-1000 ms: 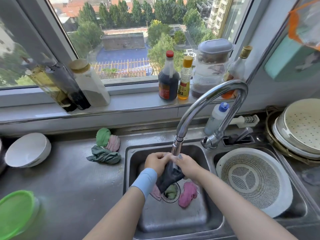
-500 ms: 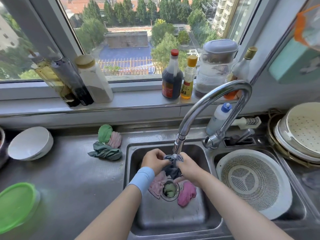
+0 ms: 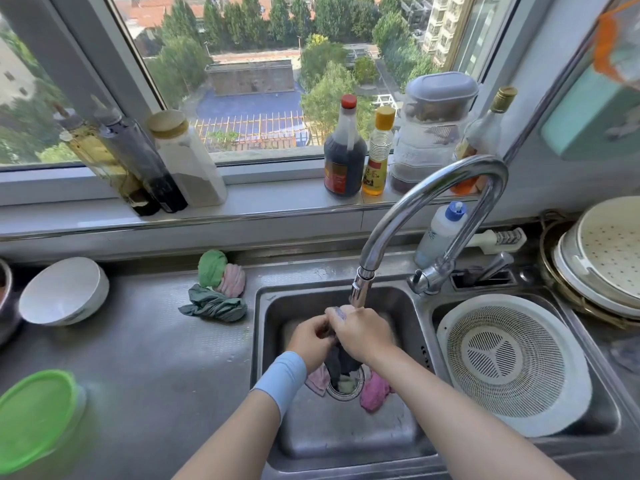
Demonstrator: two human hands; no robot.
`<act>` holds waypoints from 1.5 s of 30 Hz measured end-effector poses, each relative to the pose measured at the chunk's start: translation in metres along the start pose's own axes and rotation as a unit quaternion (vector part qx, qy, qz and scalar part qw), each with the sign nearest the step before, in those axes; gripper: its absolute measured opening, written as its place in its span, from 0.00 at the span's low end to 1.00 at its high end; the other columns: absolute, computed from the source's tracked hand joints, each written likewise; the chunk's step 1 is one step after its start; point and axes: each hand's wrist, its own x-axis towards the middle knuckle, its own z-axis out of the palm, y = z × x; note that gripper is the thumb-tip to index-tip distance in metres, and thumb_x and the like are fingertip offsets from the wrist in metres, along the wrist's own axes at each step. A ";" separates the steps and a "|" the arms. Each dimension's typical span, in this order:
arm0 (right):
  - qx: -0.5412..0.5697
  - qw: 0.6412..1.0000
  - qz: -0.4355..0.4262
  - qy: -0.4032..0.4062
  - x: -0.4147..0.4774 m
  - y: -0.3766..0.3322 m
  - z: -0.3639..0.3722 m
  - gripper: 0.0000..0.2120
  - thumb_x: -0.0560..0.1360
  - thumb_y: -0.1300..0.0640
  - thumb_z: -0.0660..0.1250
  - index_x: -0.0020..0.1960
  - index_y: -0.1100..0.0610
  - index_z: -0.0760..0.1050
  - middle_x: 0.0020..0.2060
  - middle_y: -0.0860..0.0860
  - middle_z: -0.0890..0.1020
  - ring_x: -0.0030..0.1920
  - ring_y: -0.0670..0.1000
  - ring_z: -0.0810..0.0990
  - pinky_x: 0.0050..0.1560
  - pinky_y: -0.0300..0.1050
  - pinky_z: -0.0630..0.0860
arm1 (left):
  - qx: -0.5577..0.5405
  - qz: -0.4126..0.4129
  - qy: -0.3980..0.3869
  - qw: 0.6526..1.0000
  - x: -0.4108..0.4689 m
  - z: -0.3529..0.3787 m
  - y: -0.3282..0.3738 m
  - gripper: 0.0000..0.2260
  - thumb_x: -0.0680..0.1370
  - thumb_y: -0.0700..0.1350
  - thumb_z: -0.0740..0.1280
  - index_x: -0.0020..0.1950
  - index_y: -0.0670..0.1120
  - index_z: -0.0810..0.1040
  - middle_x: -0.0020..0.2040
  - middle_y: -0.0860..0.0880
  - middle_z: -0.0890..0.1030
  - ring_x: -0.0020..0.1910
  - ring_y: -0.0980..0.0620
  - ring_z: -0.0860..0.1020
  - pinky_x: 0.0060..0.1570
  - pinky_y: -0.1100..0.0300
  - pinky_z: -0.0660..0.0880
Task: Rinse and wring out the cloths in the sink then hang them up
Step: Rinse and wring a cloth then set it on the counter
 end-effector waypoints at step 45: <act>0.395 0.902 0.174 0.012 0.010 0.017 -0.006 0.16 0.68 0.42 0.69 0.32 0.55 0.79 0.22 0.47 0.75 0.27 0.49 0.72 0.31 0.44 0.67 | -0.192 -0.123 -0.085 0.970 0.012 0.011 0.031 0.12 0.79 0.32 0.62 0.61 0.42 0.75 0.40 0.43 0.80 0.36 0.49 0.76 0.32 0.61 0.71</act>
